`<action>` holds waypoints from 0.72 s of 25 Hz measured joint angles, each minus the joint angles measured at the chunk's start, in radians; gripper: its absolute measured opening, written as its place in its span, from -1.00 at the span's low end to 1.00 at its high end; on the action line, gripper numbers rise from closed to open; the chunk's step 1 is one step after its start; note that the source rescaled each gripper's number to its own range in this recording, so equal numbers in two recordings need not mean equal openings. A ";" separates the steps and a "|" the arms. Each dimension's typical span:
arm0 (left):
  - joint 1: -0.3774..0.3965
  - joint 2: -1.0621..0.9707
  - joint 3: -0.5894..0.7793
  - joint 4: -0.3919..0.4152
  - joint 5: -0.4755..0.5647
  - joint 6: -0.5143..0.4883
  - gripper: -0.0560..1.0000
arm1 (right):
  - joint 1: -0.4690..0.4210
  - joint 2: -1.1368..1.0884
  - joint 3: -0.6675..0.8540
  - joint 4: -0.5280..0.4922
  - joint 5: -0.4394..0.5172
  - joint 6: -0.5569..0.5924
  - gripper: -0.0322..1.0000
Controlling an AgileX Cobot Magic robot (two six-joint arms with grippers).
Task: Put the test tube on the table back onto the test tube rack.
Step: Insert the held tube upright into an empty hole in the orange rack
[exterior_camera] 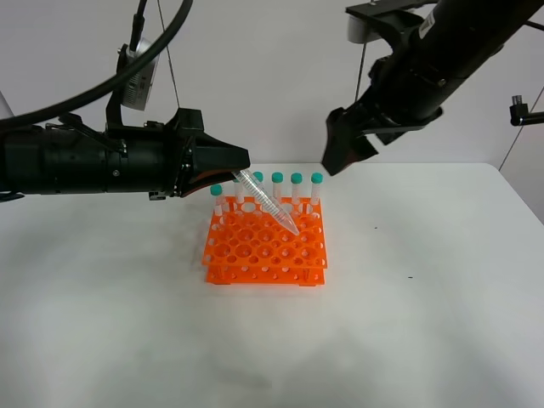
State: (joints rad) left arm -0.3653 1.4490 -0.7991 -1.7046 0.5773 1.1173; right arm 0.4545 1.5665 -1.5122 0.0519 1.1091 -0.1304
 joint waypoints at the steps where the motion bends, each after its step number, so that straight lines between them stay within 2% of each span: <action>1: 0.000 0.000 0.000 0.000 0.000 0.000 -0.89 | -0.021 0.002 -0.001 -0.044 0.026 0.047 1.00; 5: 0.000 0.000 0.000 0.000 0.001 0.000 -0.89 | -0.150 0.004 -0.001 -0.117 0.094 0.130 1.00; 6: 0.000 0.000 0.000 0.000 0.001 0.000 -0.89 | -0.150 0.004 -0.001 -0.117 0.094 0.130 1.00; 8: 0.000 0.000 0.000 0.000 0.001 0.000 -0.89 | -0.224 0.004 -0.001 -0.119 0.099 0.124 1.00; 9: 0.000 0.000 0.000 0.000 0.001 -0.001 -0.89 | -0.290 0.005 -0.001 -0.114 0.100 0.104 1.00; 11: 0.000 0.000 0.000 0.000 0.001 -0.001 -0.89 | -0.354 0.005 -0.001 -0.088 0.100 0.076 1.00; 14: 0.000 0.000 0.000 0.000 0.001 -0.001 -0.89 | -0.446 0.005 -0.001 0.013 0.102 0.017 1.00; 18: 0.000 0.000 0.000 0.000 0.002 -0.001 -0.89 | -0.506 0.005 -0.001 0.067 0.102 -0.012 1.00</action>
State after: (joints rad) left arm -0.3653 1.4490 -0.7991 -1.7046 0.5789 1.1166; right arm -0.0519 1.5717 -1.5136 0.1193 1.2113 -0.1422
